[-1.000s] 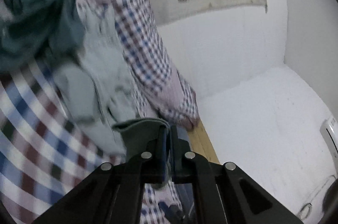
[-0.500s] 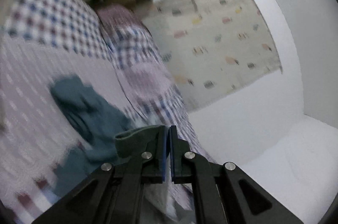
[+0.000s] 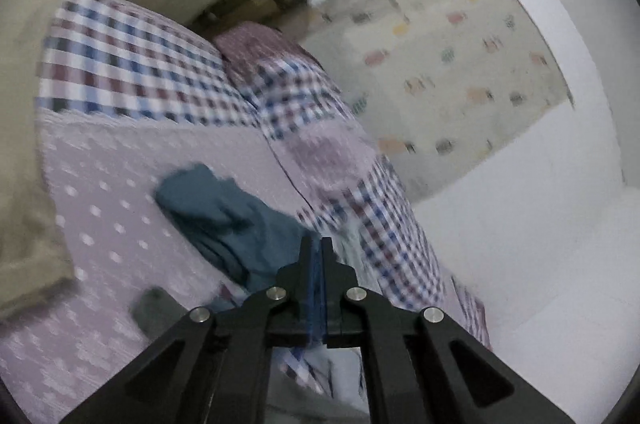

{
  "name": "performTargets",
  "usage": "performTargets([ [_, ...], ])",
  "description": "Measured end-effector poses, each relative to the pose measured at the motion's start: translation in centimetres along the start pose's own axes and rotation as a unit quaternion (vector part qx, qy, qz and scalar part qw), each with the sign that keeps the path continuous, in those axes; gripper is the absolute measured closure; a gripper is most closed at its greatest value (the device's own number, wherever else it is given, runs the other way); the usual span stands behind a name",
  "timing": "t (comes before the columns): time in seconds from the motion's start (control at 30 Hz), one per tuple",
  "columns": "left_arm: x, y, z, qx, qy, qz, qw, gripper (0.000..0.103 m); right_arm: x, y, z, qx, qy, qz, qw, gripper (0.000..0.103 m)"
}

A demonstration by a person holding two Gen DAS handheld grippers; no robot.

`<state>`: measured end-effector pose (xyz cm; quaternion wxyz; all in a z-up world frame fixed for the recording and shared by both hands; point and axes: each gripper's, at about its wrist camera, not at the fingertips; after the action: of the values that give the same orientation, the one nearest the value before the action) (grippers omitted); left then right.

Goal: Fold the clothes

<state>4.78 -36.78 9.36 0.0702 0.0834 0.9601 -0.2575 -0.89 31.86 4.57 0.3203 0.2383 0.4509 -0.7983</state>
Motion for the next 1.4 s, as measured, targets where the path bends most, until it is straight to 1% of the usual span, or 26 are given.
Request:
performTargets([
  [0.03, 0.5, 0.6, -0.7, 0.007, 0.006, 0.014, 0.9998, 0.09, 0.3, 0.1, 0.0, -0.003, 0.006, 0.003, 1.0, 0.046],
  [0.07, 1.0, 1.4, -1.3, 0.013, 0.016, 0.029, 0.9994, 0.072, 0.5, 0.2, -0.3, -0.001, 0.013, 0.006, 1.0, 0.046],
  [0.1, 1.4, 2.3, -2.0, 0.016, 0.028, 0.042, 0.9986, 0.061, 0.7, 0.2, -0.5, 0.001, 0.019, 0.009, 1.0, 0.046],
  [0.13, 1.9, 3.4, -2.8, 0.019, 0.041, 0.058, 0.9973, 0.043, 0.9, 0.3, -0.8, 0.006, 0.025, 0.01, 1.0, 0.046],
  [0.17, 2.5, 4.9, -3.7, 0.019, 0.058, 0.081, 0.9948, 0.032, 1.1, 0.3, -1.1, 0.01, 0.031, 0.012, 0.999, 0.046],
  [0.23, 3.7, 8.1, -5.5, 0.021, 0.09, 0.129, 0.9874, 0.027, 1.3, 0.3, -1.5, 0.02, 0.033, 0.01, 0.999, 0.046],
  [0.3, 4.8, 11.7, -7.8, 0.033, 0.112, 0.187, 0.9755, 0.026, 1.4, 0.2, -1.9, 0.032, 0.034, 0.006, 0.999, 0.046],
  [0.37, 5.8, 15.5, -10.2, 0.047, 0.132, 0.244, 0.9596, 0.023, 1.5, 0.1, -2.1, 0.043, 0.032, 0.003, 0.999, 0.046],
  [0.43, 6.6, 19.7, -12.1, 0.059, 0.145, 0.302, 0.9404, 0.021, 1.6, 0.0, -2.2, 0.052, 0.025, 0.0, 0.998, 0.046],
  [0.5, 7.3, 24.2, -13.5, 0.062, 0.147, 0.357, 0.9202, 0.021, 1.7, -0.1, -2.1, 0.058, 0.018, -0.001, 0.998, 0.046],
  [0.53, 7.7, 26.8, -13.9, 0.059, 0.142, 0.388, 0.9087, 0.021, 1.7, -0.1, -2.1, 0.06, 0.015, -0.001, 0.998, 0.046],
  [0.57, 8.2, 29.4, -14.1, 0.055, 0.133, 0.423, 0.8946, 0.021, 1.7, -0.2, -2.1, 0.063, 0.011, -0.001, 0.998, 0.046],
  [0.6, 8.5, 31.4, -14.1, 0.051, 0.124, 0.449, 0.8835, 0.021, 1.7, -0.2, -2.0, 0.065, 0.008, -0.002, 0.998, 0.046],
  [0.67, 9.0, 34.5, -14.1, 0.054, 0.102, 0.484, 0.8673, 0.021, 1.7, -0.3, -1.9, 0.07, 0.001, -0.002, 0.998, 0.046],
  [0.7, 9.3, 35.8, -14.0, 0.057, 0.088, 0.497, 0.8612, 0.021, 1.8, -0.3, -1.9, 0.072, -0.003, -0.002, 0.997, 0.046],
  [0.73, 9.5, 36.5, -13.9, 0.059, 0.077, 0.498, 0.8615, 0.021, 1.8, -0.3, -1.9, 0.074, -0.006, -0.002, 0.997, 0.046],
  [0.77, 9.8, 36.9, -13.7, 0.058, 0.064, 0.494, 0.8649, 0.021, 1.7, -0.3, -1.9, 0.076, -0.008, -0.003, 0.997, 0.046],
  [0.9, 11.0, 37.1, -13.9, 0.053, 0.036, 0.486, 0.8716, 0.02, 1.3, -0.4, -2.2, 0.081, -0.015, -0.008, 0.997, 0.046],
  [0.97, 11.4, 37.5, -14.1, 0.064, 0.029, 0.482, 0.8736, 0.018, 1.1, -0.4, -2.4, 0.084, -0.018, -0.01, 0.996, 0.046],
  [1.23, 13.1, 39.2, -14.8, 0.107, -0.002, 0.463, 0.8801, 0.017, 0.1, -0.5, -3.4, 0.101, -0.027, -0.02, 0.994, 0.046],
  [1.3, 13.3, 39.4, -14.8, 0.118, -0.003, 0.457, 0.8818, 0.018, -0.2, -0.6, -3.6, 0.103, -0.029, -0.023, 0.994, 0.046],
  [1.33, 13.3, 39.4, -14.8, 0.124, -0.006, 0.453, 0.8826, 0.031, -0.3, -0.7, -3.6, 0.102, -0.03, -0.024, 0.994, 0.046],
  [1.37, 13.3, 39.4, -14.7, 0.132, -0.015, 0.453, 0.8817, 0.07, -0.4, -0.7, -3.6, 0.1, -0.031, -0.024, 0.994, 0.046],
  [1.4, 13.6, 39.3, -14.3, 0.137, -0.033, 0.457, 0.8781, 0.091, -0.5, -0.8, -3.6, 0.099, -0.032, -0.025, 0.994, 0.046],
])
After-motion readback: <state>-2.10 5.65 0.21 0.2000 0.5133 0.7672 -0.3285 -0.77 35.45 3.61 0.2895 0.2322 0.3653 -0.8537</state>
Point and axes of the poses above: each gripper's, at about its wrist camera, not at the fingertips, and x roughly the way its jaws point, z to its left, y to its underside, and after that the axes turned 4 degrees about y, right-handed
